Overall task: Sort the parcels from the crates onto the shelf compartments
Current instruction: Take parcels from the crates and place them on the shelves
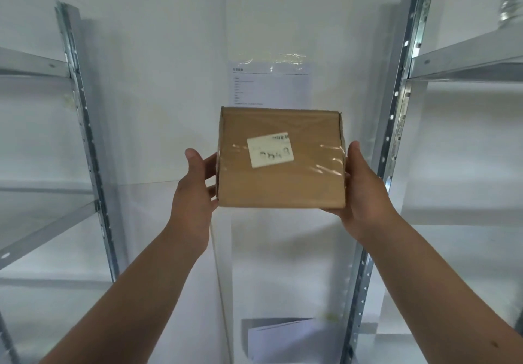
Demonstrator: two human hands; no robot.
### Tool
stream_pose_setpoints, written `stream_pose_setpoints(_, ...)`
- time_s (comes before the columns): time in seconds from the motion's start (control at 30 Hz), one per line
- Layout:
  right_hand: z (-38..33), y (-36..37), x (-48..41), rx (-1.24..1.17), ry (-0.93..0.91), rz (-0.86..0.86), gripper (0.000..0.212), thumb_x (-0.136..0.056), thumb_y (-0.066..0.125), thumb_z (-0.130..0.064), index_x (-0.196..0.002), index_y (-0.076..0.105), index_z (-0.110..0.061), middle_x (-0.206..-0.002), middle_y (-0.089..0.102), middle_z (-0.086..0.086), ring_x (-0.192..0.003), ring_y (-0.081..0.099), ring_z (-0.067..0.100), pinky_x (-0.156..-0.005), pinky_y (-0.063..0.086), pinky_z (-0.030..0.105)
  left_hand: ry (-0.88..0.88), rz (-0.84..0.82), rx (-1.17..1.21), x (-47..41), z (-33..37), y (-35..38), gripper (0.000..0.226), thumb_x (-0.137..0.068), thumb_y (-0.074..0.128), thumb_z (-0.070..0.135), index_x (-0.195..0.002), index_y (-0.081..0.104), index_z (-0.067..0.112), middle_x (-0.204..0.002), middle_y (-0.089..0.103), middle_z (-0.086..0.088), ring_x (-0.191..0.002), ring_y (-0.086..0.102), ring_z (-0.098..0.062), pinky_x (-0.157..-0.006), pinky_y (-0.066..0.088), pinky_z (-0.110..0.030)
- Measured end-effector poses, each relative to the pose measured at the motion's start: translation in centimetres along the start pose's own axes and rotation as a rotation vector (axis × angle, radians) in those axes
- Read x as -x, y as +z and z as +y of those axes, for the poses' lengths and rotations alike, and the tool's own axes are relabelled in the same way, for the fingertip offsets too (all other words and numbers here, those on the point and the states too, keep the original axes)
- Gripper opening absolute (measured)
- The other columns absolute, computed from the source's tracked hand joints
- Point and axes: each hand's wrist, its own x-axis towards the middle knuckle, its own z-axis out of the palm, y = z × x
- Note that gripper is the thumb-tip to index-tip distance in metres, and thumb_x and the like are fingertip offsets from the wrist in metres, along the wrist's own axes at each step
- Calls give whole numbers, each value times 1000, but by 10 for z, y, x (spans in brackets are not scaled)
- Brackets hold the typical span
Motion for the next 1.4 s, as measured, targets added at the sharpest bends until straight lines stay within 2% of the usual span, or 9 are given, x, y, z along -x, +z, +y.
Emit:
stream_pose_setpoints(0.1,-3,2,-4,35,-7,1,52,-107,47,-62,-114,79,-22,-106,82,2,-107,76,30,-100,57,50,-13,6,5,-2,-1,1,67,-103,27,74,-112,78,32,-105,81,11,-107,76,-16,-101,57,-42)
stream_pose_setpoints(0.2,-2,3,-6,97,-33,-11,48,-107,47,-60,-105,80,-25,-84,78,-10,-98,72,23,-97,53,49,-6,20,4,-3,0,3,63,-103,31,73,-95,82,37,-95,82,13,-100,76,-12,-105,54,-44)
stream_pose_setpoints(0.3,-1,4,-9,97,-32,-6,43,-110,47,-52,-94,79,-27,-86,79,-11,-105,72,23,-100,52,51,-12,13,9,-3,1,3,65,-102,32,73,-75,84,45,-96,81,15,-110,73,-12,-107,51,-40)
stream_pose_setpoints(0.4,0,1,-13,94,-55,-12,41,-111,49,-42,-85,76,-25,-82,77,-11,-98,70,22,-87,52,46,-7,6,17,-4,1,1,64,-102,30,74,-84,84,43,-105,81,13,-117,70,-14,-115,44,-44)
stream_pose_setpoints(0.63,1,2,-16,132,-73,7,36,-108,51,-47,-115,77,-23,-109,77,-8,-103,69,19,-91,51,43,32,-24,25,-9,-5,2,66,-105,29,67,-114,79,26,-117,80,0,-117,73,-24,-117,44,-50)
stream_pose_setpoints(0.83,4,2,-19,143,-87,21,40,-111,48,-47,-103,80,-26,-107,81,-3,-110,74,26,-97,55,49,31,-53,34,-16,-12,5,66,-104,31,67,-133,71,24,-128,76,6,-123,69,-17,-114,47,-49)
stream_pose_setpoints(1.0,13,-2,-20,98,-92,3,36,-111,49,-44,-111,77,-22,-105,81,-10,-109,74,19,-82,56,42,-7,-42,93,-17,-19,7,52,-107,40,58,-136,68,26,-121,77,12,-120,70,-14,-106,54,-45)
stream_pose_setpoints(1.27,31,-5,-20,33,-48,24,29,-106,59,-43,-120,75,-22,-114,80,-4,-114,73,26,-98,59,55,31,-87,61,-16,-34,11,41,-112,42,41,-103,81,31,-109,79,6,-110,71,-12,-109,51,-49)
stream_pose_setpoints(1.4,38,-8,-19,33,-29,39,26,-105,63,-41,-121,74,-23,-115,79,-4,-114,73,26,-99,59,55,39,-113,58,-16,-42,7,36,-111,47,37,-101,81,32,-107,80,6,-96,73,-7,-91,53,-40)
